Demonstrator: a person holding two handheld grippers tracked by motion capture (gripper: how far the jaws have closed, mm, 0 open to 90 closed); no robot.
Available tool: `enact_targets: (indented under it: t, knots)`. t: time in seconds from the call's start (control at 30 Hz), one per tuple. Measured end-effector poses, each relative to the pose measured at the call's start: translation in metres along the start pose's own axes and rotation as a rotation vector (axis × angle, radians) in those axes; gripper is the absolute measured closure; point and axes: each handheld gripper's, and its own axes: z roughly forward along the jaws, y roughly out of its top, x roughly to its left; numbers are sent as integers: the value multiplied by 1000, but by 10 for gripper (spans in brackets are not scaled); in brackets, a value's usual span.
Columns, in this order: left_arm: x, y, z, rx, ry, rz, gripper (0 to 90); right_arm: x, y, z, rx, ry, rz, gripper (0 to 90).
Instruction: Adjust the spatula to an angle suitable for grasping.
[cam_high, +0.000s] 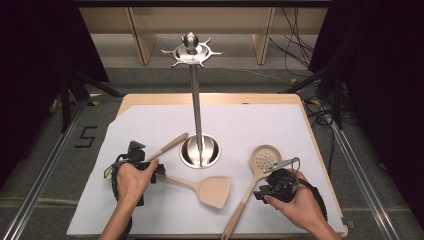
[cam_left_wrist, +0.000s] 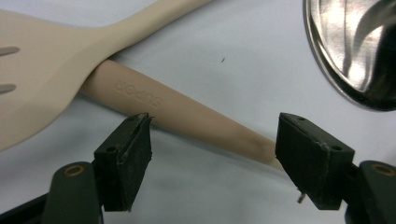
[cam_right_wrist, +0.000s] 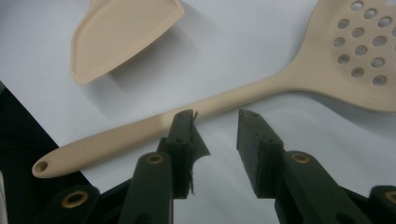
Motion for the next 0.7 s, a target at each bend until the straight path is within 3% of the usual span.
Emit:
enact_targets:
  t: [0.03, 0.1, 0.17, 0.2, 0.23, 0.27, 0.33, 0.4, 0.47, 0.5, 0.53, 0.57, 0.6, 0.7]
  knots:
    - [0, -2, 3, 29, -7, -1, 283, 0, 0, 1, 2, 2, 3, 668]
    - [1, -2, 3, 18, -10, -18, 270, 1, 0, 1, 6, 2, -1, 666]
    - [1, -2, 4, 11, -8, -1, 240, -1, -1, 4, 11, 5, -14, 661]
    - [5, 2, 3, 63, -13, 32, 234, -1, -1, 5, 13, 7, -17, 659]
    - [5, 2, 3, 63, -13, 32, 240, -1, -1, 5, 13, 7, -17, 659]
    - [5, 5, 5, 49, -38, 7, 250, 0, -1, 5, 29, 8, 7, 659]
    - [4, 5, 5, 42, -47, -13, 279, -2, -1, 6, 18, 10, -9, 658]
    - [5, 5, 4, 44, -42, -16, 298, -1, -2, 5, 25, 25, 20, 658]
    - [8, 6, 3, 59, -45, -5, 290, -4, -1, 5, 17, 5, 1, 658]
    - [7, 7, 6, 29, -64, -53, 290, -3, -1, 4, 29, 7, 31, 658]
    - [7, 7, 6, 29, -64, -53, 293, -2, -2, 4, 31, 5, 35, 658]
    - [5, 7, 5, 25, -51, -79, 293, -2, -2, 4, 31, 5, 35, 658]
    - [10, 7, 3, 56, -54, -45, 298, -3, -2, 5, 22, 5, 24, 658]
    - [6, 6, 5, 37, -45, -72, 280, -4, -3, 6, 16, 6, 14, 657]
